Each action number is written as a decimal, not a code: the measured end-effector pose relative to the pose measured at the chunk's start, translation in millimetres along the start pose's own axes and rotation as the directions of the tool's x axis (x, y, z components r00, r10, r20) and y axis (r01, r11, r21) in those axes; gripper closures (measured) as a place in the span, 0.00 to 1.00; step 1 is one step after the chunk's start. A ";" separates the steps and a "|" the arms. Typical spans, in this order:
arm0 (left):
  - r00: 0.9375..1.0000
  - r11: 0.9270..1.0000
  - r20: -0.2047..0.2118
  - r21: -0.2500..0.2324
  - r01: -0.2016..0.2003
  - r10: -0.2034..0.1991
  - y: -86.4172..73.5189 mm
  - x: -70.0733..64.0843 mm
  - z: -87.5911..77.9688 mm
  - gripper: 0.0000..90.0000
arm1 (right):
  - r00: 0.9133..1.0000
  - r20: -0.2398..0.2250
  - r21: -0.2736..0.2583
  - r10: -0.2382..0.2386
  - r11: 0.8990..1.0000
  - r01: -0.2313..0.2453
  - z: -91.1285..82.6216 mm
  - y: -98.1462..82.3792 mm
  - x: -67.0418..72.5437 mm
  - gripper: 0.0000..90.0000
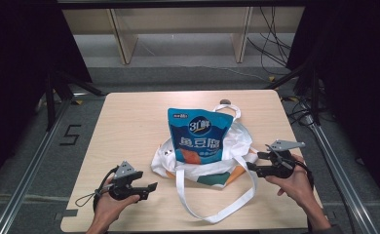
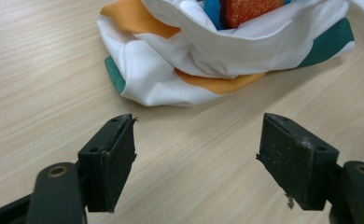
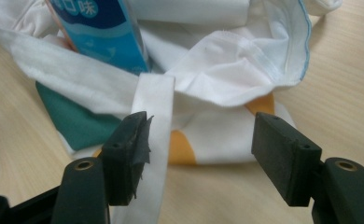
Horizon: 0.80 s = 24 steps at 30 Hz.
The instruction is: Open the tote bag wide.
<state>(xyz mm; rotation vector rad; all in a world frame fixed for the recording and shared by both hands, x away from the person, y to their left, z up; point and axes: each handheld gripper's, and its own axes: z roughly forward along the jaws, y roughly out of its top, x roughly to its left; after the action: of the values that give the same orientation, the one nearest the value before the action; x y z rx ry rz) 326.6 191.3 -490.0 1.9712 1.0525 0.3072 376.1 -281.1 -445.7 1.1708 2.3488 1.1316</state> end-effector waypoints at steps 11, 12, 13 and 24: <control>0.999 1.000 -0.031 -0.005 -0.019 0.019 -14.7 -13.2 -3.6 0.23 | 1.000 0.005 0.012 0.007 1.000 -0.007 -13.7 -34.7 7.7 0.37; 0.998 0.999 -0.024 0.016 -0.050 0.050 -15.2 -11.4 -6.1 0.23 | 0.999 -0.003 0.008 0.052 0.999 -0.052 -13.7 -38.1 11.9 0.37; 0.999 0.999 -0.027 0.007 -0.040 0.041 -16.9 -12.3 -6.1 0.22 | 0.999 -0.004 0.014 0.034 0.999 -0.034 -14.4 -40.8 11.4 0.36; 0.998 1.000 -0.060 0.014 0.003 -0.002 -28.4 -11.4 -12.3 0.20 | 0.998 0.045 0.053 0.044 0.998 -0.046 -31.8 -70.7 15.2 0.35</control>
<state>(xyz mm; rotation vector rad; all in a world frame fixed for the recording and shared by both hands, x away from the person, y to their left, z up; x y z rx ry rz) 296.8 197.4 -502.8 1.9839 1.0981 0.3608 310.2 -311.7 -476.8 1.2603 2.3450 1.0517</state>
